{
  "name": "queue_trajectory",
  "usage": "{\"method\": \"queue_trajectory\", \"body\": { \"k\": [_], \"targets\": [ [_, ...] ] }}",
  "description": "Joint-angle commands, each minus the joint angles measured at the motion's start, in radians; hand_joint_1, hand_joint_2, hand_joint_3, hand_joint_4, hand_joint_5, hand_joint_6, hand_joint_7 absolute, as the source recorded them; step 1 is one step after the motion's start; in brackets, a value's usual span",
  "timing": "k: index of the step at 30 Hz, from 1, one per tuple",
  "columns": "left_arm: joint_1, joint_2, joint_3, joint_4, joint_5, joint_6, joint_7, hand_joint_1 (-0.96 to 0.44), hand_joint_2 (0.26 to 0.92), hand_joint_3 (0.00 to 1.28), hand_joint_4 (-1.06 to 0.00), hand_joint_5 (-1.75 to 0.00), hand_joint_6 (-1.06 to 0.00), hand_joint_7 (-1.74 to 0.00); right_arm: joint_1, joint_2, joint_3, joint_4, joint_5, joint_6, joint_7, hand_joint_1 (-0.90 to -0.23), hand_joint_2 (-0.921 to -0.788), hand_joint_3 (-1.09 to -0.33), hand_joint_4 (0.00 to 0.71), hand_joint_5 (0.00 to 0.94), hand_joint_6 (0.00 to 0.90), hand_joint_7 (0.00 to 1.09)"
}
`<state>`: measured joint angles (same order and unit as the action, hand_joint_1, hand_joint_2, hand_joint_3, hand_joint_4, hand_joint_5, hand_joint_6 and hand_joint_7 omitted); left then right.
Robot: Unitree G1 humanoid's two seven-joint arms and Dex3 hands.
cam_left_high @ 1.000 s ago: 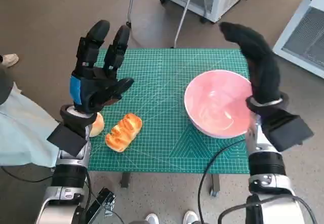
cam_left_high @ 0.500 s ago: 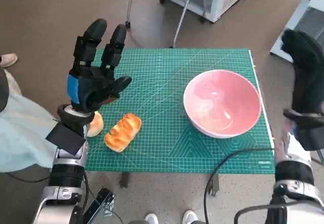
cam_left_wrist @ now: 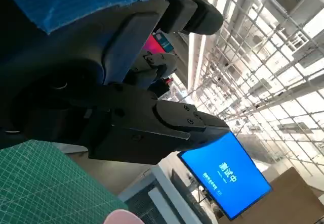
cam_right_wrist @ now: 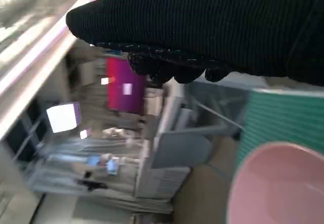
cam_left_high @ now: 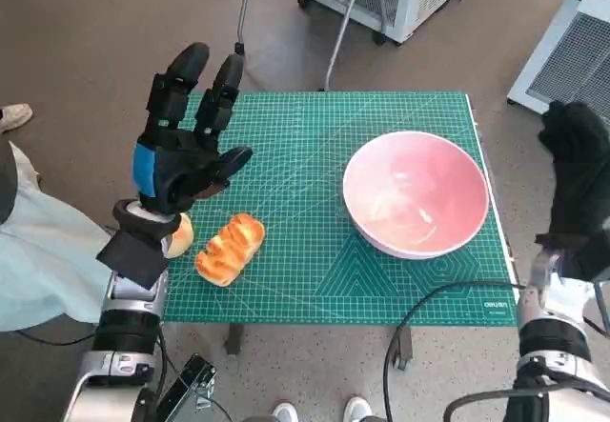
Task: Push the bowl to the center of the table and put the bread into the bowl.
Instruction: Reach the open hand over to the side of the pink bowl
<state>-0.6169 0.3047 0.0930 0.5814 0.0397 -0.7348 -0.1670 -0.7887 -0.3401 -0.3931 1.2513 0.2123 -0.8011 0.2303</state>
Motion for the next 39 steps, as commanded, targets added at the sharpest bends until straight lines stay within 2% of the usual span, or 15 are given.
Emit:
{"method": "queue_trajectory", "body": {
  "k": [1, 3, 6, 10, 17, 22, 31, 35, 39],
  "targets": [
    [0.006, 0.012, 0.003, -0.018, -0.006, 0.008, -0.002, -0.12, 0.921, 0.11, -0.24, -0.02, -0.02, -0.58, 0.016, 0.036, -0.011, 0.039, 0.01, 0.091, -0.001, -0.545, -0.921, -0.788, 0.252, 0.001, 0.06, 0.52],
    [0.007, 0.014, 0.004, -0.025, -0.01, 0.012, -0.004, -0.11, 0.921, 0.11, -0.24, -0.02, -0.02, -0.58, 0.006, 0.05, -0.013, 0.051, 0.012, 0.138, -0.004, -0.511, -0.921, -0.792, 0.255, 0.001, 0.1, 0.44],
    [0.01, 0.016, 0.006, -0.035, -0.014, 0.018, -0.006, -0.11, 0.921, 0.11, -0.24, -0.01, -0.02, -0.59, -0.007, 0.068, -0.018, 0.058, 0.016, 0.19, 0.003, -0.509, -0.921, -0.791, 0.244, 0.0, 0.114, 0.4],
    [0.012, 0.018, 0.009, -0.041, -0.022, 0.024, -0.011, -0.11, 0.921, 0.11, -0.24, -0.01, -0.02, -0.59, -0.025, 0.093, -0.027, 0.066, 0.02, 0.246, 0.01, -0.522, -0.921, -0.798, 0.228, 0.0, 0.119, 0.37],
    [0.033, 0.027, 0.015, -0.083, -0.027, 0.043, -0.014, -0.1, 0.921, 0.12, -0.24, -0.01, -0.01, -0.62, -0.064, 0.139, -0.062, 0.073, 0.053, 0.323, 0.036, -0.538, -0.921, -0.796, 0.206, 0.001, 0.127, 0.36],
    [0.056, 0.036, 0.023, -0.135, -0.032, 0.068, -0.013, -0.09, 0.921, 0.12, -0.25, -0.01, 0.0, -0.64, -0.092, 0.168, -0.067, 0.073, 0.051, 0.343, 0.027, -0.514, -0.921, -0.798, 0.189, 0.0, 0.128, 0.37],
    [0.104, 0.043, 0.04, -0.231, -0.025, 0.119, 0.002, -0.08, 0.92, 0.12, -0.25, -0.01, 0.0, -0.67, -0.129, 0.202, -0.036, 0.079, 0.005, 0.358, -0.024, -0.52, -0.921, -0.796, 0.184, 0.001, 0.104, 0.39],
    [0.127, 0.048, 0.05, -0.269, -0.022, 0.136, 0.008, -0.07, 0.918, 0.12, -0.26, -0.02, 0.0, -0.68, -0.147, 0.216, -0.043, 0.082, 0.012, 0.38, -0.021, -0.54, -0.921, -0.784, 0.193, 0.005, 0.087, 0.39],
    [0.152, 0.053, 0.061, -0.307, -0.021, 0.154, 0.013, -0.07, 0.917, 0.13, -0.26, -0.02, 0.0, -0.68, -0.17, 0.235, -0.043, 0.084, 0.012, 0.4, -0.031, -0.527, -0.921, -0.784, 0.199, 0.008, 0.088, 0.4]
  ]
}}
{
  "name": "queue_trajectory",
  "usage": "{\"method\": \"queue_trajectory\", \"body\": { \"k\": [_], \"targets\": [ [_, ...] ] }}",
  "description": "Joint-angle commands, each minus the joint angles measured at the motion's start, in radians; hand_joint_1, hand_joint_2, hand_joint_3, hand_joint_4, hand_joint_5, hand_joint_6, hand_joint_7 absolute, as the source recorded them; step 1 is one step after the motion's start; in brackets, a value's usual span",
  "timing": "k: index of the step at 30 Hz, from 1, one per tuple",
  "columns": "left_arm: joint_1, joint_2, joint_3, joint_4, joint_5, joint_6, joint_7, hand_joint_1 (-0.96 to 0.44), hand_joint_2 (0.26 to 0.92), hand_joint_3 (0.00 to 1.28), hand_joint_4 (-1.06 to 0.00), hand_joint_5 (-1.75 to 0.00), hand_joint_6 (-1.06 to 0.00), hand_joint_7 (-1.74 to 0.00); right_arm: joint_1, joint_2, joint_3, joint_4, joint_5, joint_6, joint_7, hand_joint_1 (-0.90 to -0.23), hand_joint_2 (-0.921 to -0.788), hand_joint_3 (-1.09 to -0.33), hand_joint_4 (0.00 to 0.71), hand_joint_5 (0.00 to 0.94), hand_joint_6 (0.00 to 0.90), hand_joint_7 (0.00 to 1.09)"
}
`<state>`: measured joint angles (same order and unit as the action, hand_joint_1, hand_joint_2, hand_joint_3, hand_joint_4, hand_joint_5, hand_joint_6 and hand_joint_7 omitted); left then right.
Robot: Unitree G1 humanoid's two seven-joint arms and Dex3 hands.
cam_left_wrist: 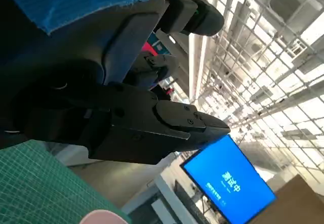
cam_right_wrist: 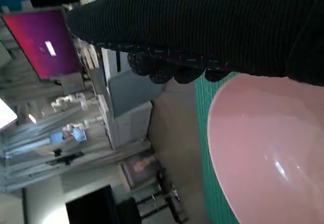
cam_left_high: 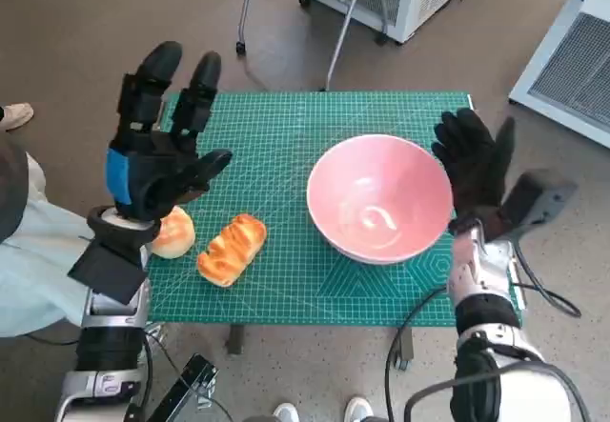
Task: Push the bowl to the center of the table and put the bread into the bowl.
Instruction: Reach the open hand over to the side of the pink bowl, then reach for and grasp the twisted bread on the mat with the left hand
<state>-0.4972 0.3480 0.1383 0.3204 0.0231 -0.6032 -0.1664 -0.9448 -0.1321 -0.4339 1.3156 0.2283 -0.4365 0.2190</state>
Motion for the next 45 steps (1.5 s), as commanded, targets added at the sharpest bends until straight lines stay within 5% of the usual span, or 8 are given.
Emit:
{"method": "queue_trajectory", "body": {
  "k": [1, 16, 27, 36, 45],
  "targets": [
    [0.036, 0.011, 0.018, -0.053, -0.004, 0.027, 0.014, -0.07, 0.917, 0.13, -0.26, -0.02, 0.0, -0.68, -0.018, 0.031, -0.001, 0.02, -0.006, 0.038, -0.024, -0.525, -0.921, -0.785, 0.201, 0.009, 0.089, 0.4],
    [0.104, 0.016, 0.045, -0.123, 0.012, 0.058, 0.043, -0.08, 0.91, 0.14, -0.26, -0.02, 0.0, -0.67, -0.074, 0.101, -0.013, 0.031, 0.0, 0.097, -0.065, -0.561, -0.921, -0.777, 0.184, 0.001, 0.07, 0.5],
    [0.139, 0.032, 0.062, -0.136, 0.015, 0.063, 0.047, -0.1, 0.911, 0.14, -0.26, -0.02, 0.0, -0.65, -0.084, 0.085, -0.007, 0.022, -0.016, 0.085, -0.048, -0.544, -0.921, -0.767, 0.18, 0.0, 0.055, 0.53],
    [0.139, 0.079, 0.04, -0.146, 0.106, 0.092, 0.049, -0.11, 0.908, 0.13, -0.27, -0.02, 0.0, -0.66, -0.107, 0.041, 0.077, -0.017, -0.097, -0.077, 0.006, -0.529, -0.921, -0.79, 0.167, 0.0, 0.015, 0.57],
    [0.164, 0.183, 0.006, -0.298, 0.242, 0.28, -0.021, -0.07, 0.86, 0.07, -0.29, -0.02, -0.07, -0.64, -0.091, 0.017, 0.131, -0.117, -0.103, -0.361, 0.14, -0.58, -0.921, -0.785, 0.221, 0.019, 0.001, 0.66]
  ]
}}
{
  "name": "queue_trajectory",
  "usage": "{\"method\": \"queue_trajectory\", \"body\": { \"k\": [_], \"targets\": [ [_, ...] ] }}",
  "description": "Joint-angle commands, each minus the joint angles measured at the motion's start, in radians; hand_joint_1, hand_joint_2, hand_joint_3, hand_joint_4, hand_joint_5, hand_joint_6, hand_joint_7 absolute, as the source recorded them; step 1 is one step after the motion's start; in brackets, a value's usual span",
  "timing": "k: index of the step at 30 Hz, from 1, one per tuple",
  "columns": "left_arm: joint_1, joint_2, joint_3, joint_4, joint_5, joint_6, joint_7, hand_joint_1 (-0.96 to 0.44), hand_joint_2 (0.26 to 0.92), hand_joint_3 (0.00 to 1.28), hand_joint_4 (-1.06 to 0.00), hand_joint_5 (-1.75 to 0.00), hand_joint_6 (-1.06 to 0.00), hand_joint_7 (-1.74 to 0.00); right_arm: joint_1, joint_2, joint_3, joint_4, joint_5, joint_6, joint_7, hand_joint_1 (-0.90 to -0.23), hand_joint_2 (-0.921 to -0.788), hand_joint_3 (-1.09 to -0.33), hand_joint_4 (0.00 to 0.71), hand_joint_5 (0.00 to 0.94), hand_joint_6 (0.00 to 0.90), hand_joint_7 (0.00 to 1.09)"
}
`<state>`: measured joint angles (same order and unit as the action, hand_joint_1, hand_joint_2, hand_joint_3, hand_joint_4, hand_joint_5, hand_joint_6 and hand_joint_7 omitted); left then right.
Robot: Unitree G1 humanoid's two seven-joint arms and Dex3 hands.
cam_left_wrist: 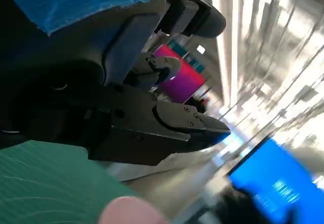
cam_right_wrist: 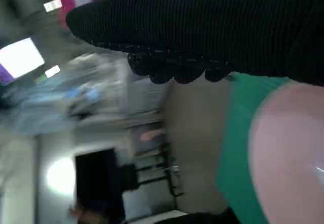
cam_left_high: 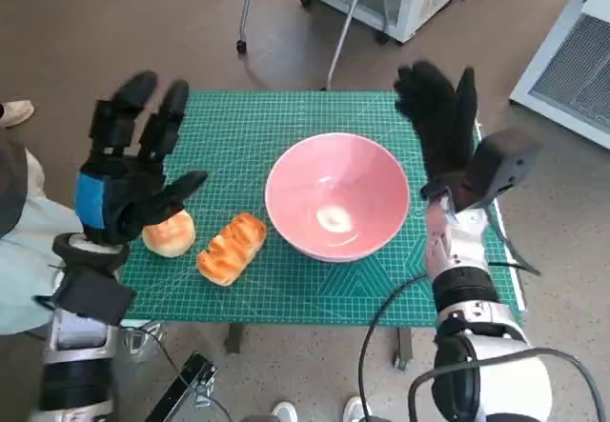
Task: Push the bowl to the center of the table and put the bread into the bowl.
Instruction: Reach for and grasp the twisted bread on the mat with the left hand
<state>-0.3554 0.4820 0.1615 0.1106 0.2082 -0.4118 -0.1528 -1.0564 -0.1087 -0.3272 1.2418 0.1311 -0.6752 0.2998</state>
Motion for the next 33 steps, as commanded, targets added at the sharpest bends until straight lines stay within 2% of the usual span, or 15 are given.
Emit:
{"method": "queue_trajectory", "body": {
  "k": [1, 6, 11, 15, 18, 25, 33],
  "targets": [
    [0.028, 0.058, -0.02, -0.112, 0.07, 0.12, -0.046, -0.05, 0.849, 0.06, -0.3, -0.02, -0.09, -0.62, 0.024, -0.008, 0.031, -0.054, -0.006, -0.154, 0.068, -0.59, -0.921, -0.771, 0.235, 0.024, 0.01, 0.67],
    [0.063, 0.104, -0.044, -0.253, 0.097, 0.327, -0.16, 0.02, 0.84, 0.02, -0.3, 0.0, -0.25, -0.36, 0.044, -0.032, 0.075, -0.116, -0.03, -0.319, 0.094, -0.59, -0.921, -0.773, 0.269, 0.033, 0.008, 0.69],
    [0.085, 0.15, -0.077, -0.362, 0.118, 0.481, -0.271, 0.12, 0.831, 0.0, -0.27, 0.0, -0.34, -0.18, 0.052, -0.058, 0.111, -0.14, -0.059, -0.398, 0.084, -0.607, -0.921, -0.768, 0.28, 0.035, 0.014, 0.7],
    [0.09, 0.191, -0.109, -0.412, 0.148, 0.554, -0.341, 0.18, 0.822, 0.0, -0.26, 0.0, -0.38, -0.1, 0.055, -0.074, 0.131, -0.144, -0.076, -0.414, 0.07, -0.615, -0.921, -0.766, 0.283, 0.033, 0.02, 0.7],
    [0.098, 0.218, -0.133, -0.436, 0.183, 0.588, -0.378, 0.18, 0.817, 0.0, -0.25, 0.0, -0.38, -0.07, 0.06, -0.081, 0.141, -0.156, -0.078, -0.413, 0.063, -0.621, -0.921, -0.765, 0.284, 0.032, 0.02, 0.71],
    [0.121, 0.242, -0.17, -0.473, 0.232, 0.674, -0.431, 0.16, 0.812, 0.0, -0.24, 0.0, -0.39, -0.04, 0.074, -0.095, 0.158, -0.177, -0.078, -0.408, 0.044, -0.618, -0.921, -0.761, 0.285, 0.029, 0.011, 0.72],
    [0.129, 0.248, -0.221, -0.518, 0.296, 0.822, -0.497, 0.13, 0.801, 0.0, -0.22, 0.0, -0.36, -0.01, 0.081, -0.111, 0.176, -0.185, -0.094, -0.404, 0.012, -0.622, -0.921, -0.759, 0.279, 0.022, 0.0, 0.72]
  ]
}}
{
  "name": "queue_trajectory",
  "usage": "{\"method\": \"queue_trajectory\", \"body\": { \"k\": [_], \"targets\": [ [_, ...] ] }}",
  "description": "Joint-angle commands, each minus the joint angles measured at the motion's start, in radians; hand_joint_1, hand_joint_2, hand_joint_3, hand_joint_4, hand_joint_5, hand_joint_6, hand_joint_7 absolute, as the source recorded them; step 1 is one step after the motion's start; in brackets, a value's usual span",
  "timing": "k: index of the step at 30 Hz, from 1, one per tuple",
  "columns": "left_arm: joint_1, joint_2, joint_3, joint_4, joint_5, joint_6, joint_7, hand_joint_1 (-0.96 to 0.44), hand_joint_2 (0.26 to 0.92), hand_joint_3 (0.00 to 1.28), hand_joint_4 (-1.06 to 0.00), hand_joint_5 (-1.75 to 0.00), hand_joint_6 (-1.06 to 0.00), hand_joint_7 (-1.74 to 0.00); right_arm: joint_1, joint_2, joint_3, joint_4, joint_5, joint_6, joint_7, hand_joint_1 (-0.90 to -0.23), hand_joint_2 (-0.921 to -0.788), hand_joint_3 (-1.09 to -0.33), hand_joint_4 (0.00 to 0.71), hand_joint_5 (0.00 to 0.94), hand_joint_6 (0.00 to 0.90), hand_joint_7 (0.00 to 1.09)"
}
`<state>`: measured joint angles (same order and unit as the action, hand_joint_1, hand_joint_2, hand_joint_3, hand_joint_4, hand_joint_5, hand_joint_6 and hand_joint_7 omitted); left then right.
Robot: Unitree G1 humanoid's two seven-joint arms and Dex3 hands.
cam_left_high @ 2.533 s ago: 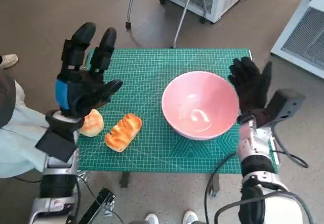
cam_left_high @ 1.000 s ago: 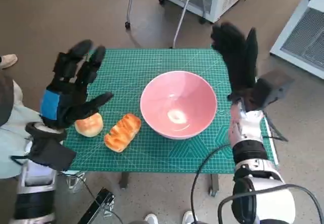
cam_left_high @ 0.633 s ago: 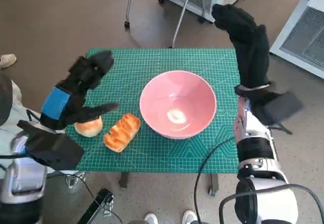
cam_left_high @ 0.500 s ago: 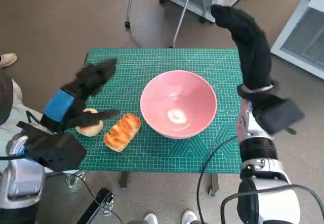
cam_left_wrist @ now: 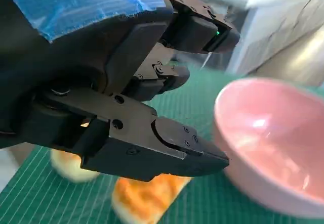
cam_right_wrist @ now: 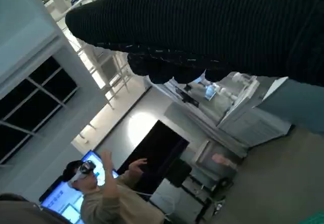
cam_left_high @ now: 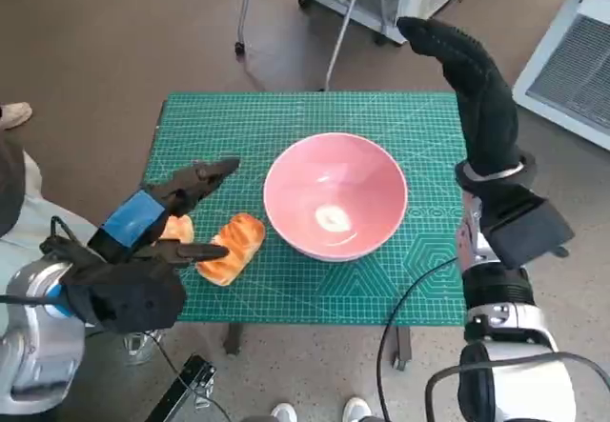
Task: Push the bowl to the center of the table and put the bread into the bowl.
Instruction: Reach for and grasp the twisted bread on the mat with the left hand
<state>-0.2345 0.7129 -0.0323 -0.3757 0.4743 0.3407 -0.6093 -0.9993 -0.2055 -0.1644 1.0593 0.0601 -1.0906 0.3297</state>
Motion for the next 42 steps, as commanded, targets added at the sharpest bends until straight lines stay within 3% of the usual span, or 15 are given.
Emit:
{"method": "queue_trajectory", "body": {
  "k": [1, 20, 30, 42],
  "targets": [
    [0.007, 0.02, -0.037, -0.036, 0.037, 0.087, -0.053, 0.13, 0.8, 0.0, -0.22, 0.0, -0.36, -0.01, 0.024, -0.015, 0.014, -0.002, -0.024, 0.013, -0.02, -0.623, -0.921, -0.759, 0.279, 0.022, 0.0, 0.72],
    [-0.042, 0.042, -0.179, -0.019, 0.181, 0.223, -0.147, -0.12, 0.791, 0.0, -0.18, 0.0, -0.27, 0.0, 0.031, -0.019, 0.032, -0.003, -0.03, 0.012, -0.044, -0.624, -0.921, -0.76, 0.274, 0.014, -0.001, 0.71],
    [-0.051, 0.034, -0.228, 0.012, 0.248, 0.239, -0.159, -0.29, 0.8, 0.0, -0.17, 0.0, -0.25, 0.0, 0.032, -0.023, 0.03, -0.003, -0.023, 0.019, -0.047, -0.618, -0.921, -0.761, 0.273, 0.012, -0.001, 0.71],
    [-0.081, -0.035, -0.259, 0.107, 0.275, 0.25, -0.112, -0.36, 0.808, 0.0, -0.17, 0.0, -0.24, 0.0, 0.036, -0.021, 0.023, -0.001, -0.013, 0.021, -0.053, -0.62, -0.921, -0.767, 0.27, 0.009, -0.001, 0.71]
  ]
}}
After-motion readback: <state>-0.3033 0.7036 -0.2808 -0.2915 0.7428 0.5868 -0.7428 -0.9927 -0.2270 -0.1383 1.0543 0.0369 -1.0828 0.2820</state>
